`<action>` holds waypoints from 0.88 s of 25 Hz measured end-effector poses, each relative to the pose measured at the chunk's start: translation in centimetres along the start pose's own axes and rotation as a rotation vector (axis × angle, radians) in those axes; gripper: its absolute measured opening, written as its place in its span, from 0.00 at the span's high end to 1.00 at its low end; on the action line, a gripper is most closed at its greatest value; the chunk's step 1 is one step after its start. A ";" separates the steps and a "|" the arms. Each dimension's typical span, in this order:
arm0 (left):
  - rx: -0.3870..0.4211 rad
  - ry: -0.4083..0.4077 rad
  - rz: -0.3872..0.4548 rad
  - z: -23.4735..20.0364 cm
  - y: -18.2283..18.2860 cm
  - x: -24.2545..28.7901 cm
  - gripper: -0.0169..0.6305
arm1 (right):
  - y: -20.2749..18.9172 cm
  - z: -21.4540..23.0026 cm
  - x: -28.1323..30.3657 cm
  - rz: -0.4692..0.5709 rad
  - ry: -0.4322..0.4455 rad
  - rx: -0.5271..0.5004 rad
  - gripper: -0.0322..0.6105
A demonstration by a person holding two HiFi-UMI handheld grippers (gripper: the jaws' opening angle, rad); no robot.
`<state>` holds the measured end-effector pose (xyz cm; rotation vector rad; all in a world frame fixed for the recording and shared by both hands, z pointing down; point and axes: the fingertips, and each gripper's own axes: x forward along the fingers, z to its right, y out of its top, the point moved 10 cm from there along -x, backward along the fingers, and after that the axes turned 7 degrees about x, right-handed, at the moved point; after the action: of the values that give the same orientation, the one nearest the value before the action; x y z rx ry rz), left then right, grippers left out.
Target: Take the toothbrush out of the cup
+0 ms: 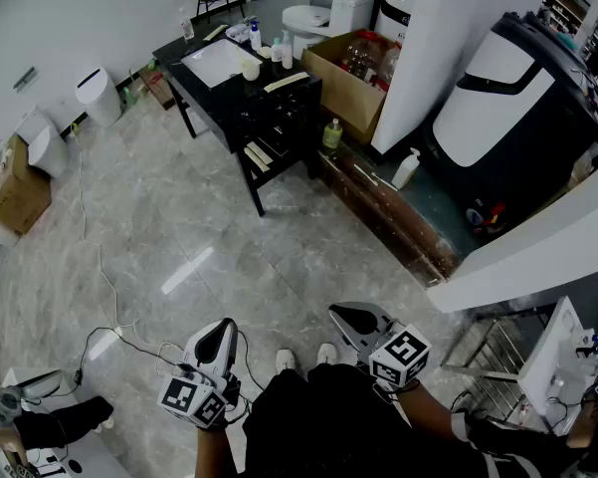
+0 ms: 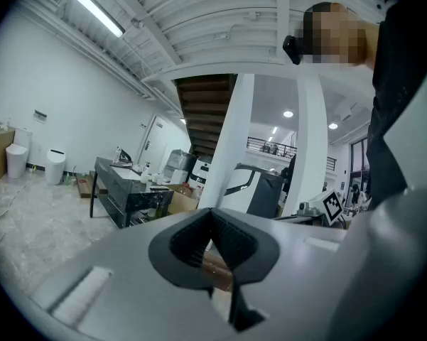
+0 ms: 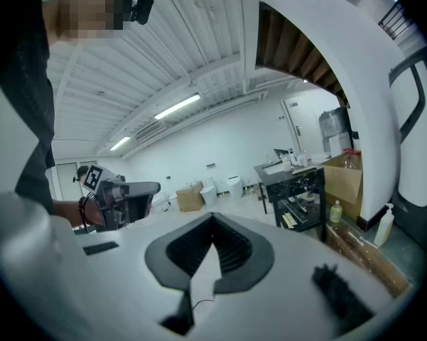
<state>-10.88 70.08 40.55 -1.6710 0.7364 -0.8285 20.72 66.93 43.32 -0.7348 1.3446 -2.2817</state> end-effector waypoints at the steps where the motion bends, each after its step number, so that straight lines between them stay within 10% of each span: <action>1: 0.002 0.001 0.001 0.1 0.1 0.5 0.96 | 0.1 0.5 0.0 0.000 0.002 -0.001 0.93; 22: -0.003 0.039 0.001 1.2 -0.3 5.7 0.96 | 0.9 6.8 1.4 -0.010 0.055 0.013 0.93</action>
<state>-6.69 66.20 41.54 -1.6610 0.7651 -0.8614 23.87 61.10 45.56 -0.6808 1.3518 -2.3321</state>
